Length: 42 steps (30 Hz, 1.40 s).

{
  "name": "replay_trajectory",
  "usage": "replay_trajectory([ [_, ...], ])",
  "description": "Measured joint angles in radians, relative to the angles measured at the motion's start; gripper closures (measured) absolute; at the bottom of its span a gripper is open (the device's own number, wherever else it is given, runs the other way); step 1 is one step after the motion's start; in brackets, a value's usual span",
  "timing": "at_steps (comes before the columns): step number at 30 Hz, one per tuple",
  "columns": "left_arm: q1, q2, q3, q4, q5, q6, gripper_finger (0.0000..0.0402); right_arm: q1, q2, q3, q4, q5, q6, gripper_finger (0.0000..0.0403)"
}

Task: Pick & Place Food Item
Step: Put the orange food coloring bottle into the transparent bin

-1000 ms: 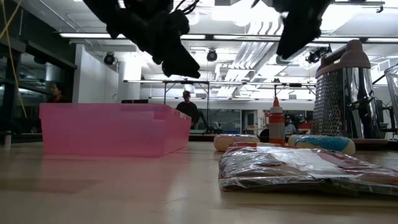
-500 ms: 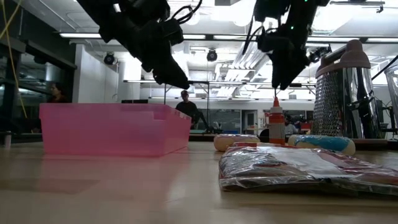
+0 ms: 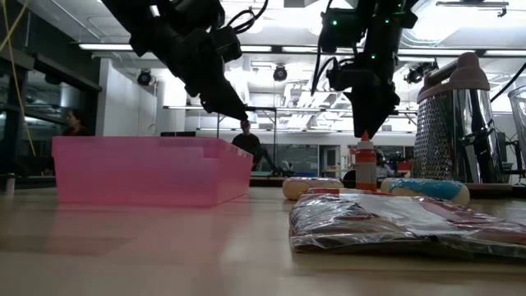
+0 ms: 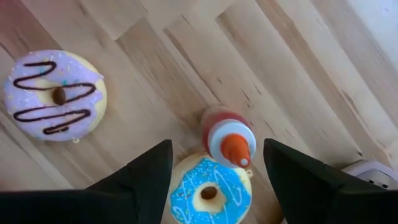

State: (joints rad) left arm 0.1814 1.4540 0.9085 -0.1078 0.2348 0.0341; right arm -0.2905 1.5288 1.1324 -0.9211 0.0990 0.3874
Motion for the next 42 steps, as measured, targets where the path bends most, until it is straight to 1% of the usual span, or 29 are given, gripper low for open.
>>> replay_trajectory([
  [18,0.000,0.000,0.000,-0.007,0.002,0.003,0.0215,-0.015,0.001,0.000,-0.012,-0.003,0.059,0.0164],
  [23,0.000,0.000,0.000,-0.007,0.022,0.003,0.0215,-0.026,0.017,0.000,-0.013,-0.003,0.076,0.0164],
  [26,0.000,0.000,0.000,-0.007,0.026,0.004,0.0215,-0.026,0.016,0.000,-0.008,-0.023,0.075,0.0164],
  [38,0.000,0.000,0.000,-0.008,0.027,0.004,0.0215,-0.030,0.016,0.000,-0.010,-0.030,0.091,0.0164],
  [42,0.000,0.000,0.000,-0.008,0.027,0.003,0.0215,-0.031,0.016,0.000,-0.010,-0.054,0.106,0.0164],
])
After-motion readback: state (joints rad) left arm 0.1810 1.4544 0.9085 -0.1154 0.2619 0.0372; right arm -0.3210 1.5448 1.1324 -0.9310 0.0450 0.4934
